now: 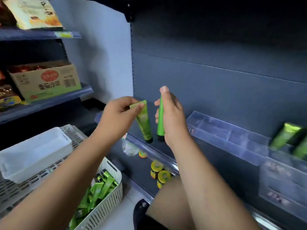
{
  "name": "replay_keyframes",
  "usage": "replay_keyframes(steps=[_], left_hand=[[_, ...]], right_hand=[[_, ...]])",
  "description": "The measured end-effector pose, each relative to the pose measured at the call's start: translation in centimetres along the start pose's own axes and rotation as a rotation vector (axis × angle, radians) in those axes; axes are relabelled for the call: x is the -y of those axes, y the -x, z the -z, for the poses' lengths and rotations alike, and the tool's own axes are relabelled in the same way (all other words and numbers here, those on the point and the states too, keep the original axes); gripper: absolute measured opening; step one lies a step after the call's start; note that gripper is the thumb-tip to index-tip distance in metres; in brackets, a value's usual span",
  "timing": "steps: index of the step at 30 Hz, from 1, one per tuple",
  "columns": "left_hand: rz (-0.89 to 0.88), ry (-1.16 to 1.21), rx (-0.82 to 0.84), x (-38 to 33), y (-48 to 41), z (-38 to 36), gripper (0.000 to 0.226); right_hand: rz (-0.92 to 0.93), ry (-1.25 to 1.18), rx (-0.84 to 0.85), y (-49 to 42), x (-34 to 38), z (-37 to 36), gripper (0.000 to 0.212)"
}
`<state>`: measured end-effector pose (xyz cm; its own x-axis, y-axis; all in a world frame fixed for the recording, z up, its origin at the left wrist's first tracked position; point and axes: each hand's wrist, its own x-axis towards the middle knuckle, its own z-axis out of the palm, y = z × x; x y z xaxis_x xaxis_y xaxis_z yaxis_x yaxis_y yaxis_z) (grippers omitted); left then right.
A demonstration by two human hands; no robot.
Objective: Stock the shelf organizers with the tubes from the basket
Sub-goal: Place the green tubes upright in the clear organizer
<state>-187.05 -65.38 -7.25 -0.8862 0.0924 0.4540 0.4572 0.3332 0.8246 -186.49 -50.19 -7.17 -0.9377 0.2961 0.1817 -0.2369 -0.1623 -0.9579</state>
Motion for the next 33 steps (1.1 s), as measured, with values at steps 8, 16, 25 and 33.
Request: replay_keyframes(steps=[8, 16, 25, 33], left_hand=[[-0.182, 0.076, 0.297, -9.8, -1.8, -10.6, 0.021], [-0.356, 0.158, 0.571, -18.2, -1.5, -21.1, 0.021], [-0.556, 0.122, 0.817, -23.9, 1.3, -31.2, 0.023], [-0.565, 0.128, 0.899, -27.2, 3.9, -40.0, 0.020]], right_hand=[[0.491, 0.320, -0.129, 2.8, 6.3, 15.7, 0.028], [0.457, 0.565, -0.563, 7.3, 9.3, 28.3, 0.026], [0.542, 0.764, -0.730, 11.4, 10.3, 40.6, 0.018], [0.447, 0.607, -0.983, 12.8, 11.3, 49.4, 0.014]])
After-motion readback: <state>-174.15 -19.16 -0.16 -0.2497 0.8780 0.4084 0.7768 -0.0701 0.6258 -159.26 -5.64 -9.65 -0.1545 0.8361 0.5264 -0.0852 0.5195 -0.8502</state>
